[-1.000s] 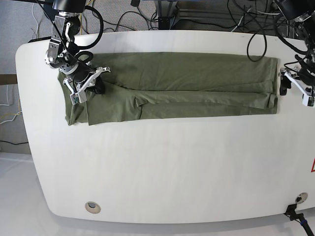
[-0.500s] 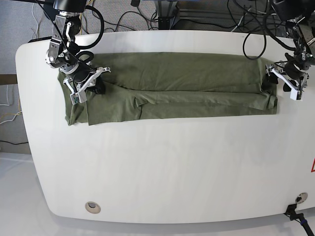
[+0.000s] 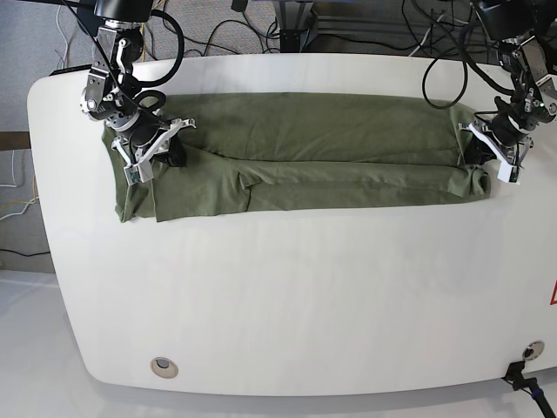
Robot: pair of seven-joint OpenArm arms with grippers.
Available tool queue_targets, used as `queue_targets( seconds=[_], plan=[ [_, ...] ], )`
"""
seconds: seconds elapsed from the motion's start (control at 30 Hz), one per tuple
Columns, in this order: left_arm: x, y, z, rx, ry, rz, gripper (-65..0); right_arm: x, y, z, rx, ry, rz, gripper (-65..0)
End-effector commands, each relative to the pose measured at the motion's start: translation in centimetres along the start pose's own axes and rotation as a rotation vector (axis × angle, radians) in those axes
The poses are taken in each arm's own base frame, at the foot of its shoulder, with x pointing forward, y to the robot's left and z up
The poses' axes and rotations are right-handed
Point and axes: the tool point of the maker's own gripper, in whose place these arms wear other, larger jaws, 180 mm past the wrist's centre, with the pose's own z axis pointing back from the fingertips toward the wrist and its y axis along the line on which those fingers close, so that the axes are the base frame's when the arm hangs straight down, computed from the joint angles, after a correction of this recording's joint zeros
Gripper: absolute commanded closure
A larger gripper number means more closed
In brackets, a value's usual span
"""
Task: Fold the T-shirt properly
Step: 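Grasp the strip end with the left gripper and fold it toward the right gripper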
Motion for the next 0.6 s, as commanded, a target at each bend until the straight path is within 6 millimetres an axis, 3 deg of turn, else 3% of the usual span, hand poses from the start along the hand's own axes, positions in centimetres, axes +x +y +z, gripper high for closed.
queue_targets(
  seconds=[0.0, 0.1, 0.2, 0.4, 0.57],
  plan=[
    [0.4, 0.6, 0.4, 0.023, 0.020, -0.031, 0.0, -0.8, -0.5, 0.2, -0.024, 0.043, 0.016, 0.0],
    [2.3, -0.4, 1.5, 0.028, -0.029, -0.100, 0.0, -0.8, -0.5, 0.2, -0.025, 0.044, 0.017, 0.0],
    [3.5, -3.3, 2.5, 0.007, -0.081, -0.161, 0.0, -0.8, -0.6, 0.2, -0.026, 0.045, 0.018, 0.0],
    [3.9, -12.1, 4.2, -0.146, -0.107, -0.373, 0.0, -0.7, -0.5, 0.2, -0.026, 0.042, 0.014, 0.0],
    [3.8, -18.3, 3.8, -0.281, -0.142, -0.395, 0.0, -0.7, -0.5, 0.2, -0.027, 0.042, 0.012, 0.0]
  ],
)
